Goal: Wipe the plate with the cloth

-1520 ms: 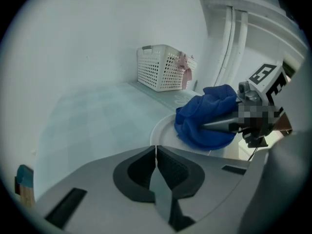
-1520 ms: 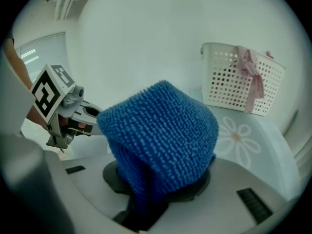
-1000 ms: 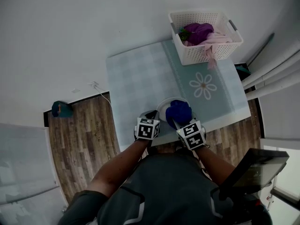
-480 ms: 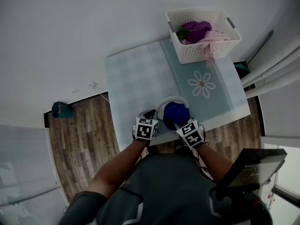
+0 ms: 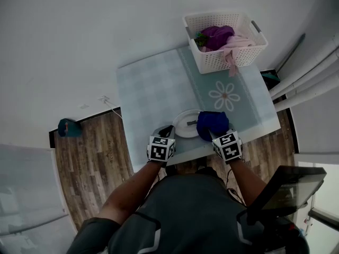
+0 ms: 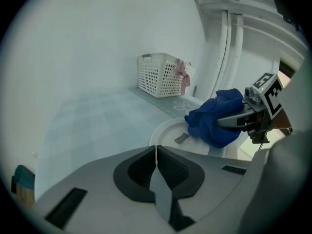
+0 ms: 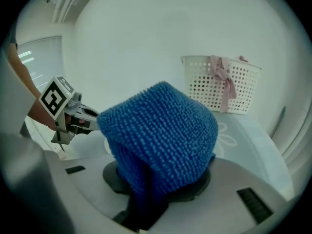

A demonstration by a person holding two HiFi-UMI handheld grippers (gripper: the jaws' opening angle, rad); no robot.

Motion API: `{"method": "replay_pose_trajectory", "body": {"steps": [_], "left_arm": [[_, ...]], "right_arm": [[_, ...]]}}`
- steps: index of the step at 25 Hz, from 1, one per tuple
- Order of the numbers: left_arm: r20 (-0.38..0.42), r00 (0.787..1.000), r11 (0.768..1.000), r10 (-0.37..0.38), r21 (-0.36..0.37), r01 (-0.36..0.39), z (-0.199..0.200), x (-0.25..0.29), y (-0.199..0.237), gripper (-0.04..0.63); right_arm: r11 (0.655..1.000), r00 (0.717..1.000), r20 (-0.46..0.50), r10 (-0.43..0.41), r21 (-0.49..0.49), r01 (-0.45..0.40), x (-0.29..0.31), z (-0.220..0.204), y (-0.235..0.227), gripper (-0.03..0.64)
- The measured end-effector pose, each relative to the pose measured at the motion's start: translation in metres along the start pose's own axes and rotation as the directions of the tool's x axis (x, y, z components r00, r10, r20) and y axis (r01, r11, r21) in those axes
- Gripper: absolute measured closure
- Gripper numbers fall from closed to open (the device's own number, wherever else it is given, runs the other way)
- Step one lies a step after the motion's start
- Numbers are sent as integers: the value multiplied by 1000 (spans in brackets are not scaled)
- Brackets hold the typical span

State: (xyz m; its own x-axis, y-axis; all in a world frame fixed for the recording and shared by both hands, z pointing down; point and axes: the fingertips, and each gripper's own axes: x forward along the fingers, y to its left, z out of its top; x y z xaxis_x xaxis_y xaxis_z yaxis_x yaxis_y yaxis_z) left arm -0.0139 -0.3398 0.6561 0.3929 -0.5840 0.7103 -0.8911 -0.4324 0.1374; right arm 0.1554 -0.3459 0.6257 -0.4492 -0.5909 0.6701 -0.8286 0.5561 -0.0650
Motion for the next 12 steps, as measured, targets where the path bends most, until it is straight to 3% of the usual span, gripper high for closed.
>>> {"method": "replay_pose_trajectory", "body": {"steps": [5, 12], "left_arm": [[166, 986, 1000, 21, -8, -20, 36, -34, 4, 583], [360, 930, 996, 69, -79, -43, 88, -94, 18, 584]], "right_arm": [[998, 989, 138, 57, 5, -59, -23, 42, 20, 486], [995, 944, 323, 69, 49, -89, -65, 106, 35, 486]]}}
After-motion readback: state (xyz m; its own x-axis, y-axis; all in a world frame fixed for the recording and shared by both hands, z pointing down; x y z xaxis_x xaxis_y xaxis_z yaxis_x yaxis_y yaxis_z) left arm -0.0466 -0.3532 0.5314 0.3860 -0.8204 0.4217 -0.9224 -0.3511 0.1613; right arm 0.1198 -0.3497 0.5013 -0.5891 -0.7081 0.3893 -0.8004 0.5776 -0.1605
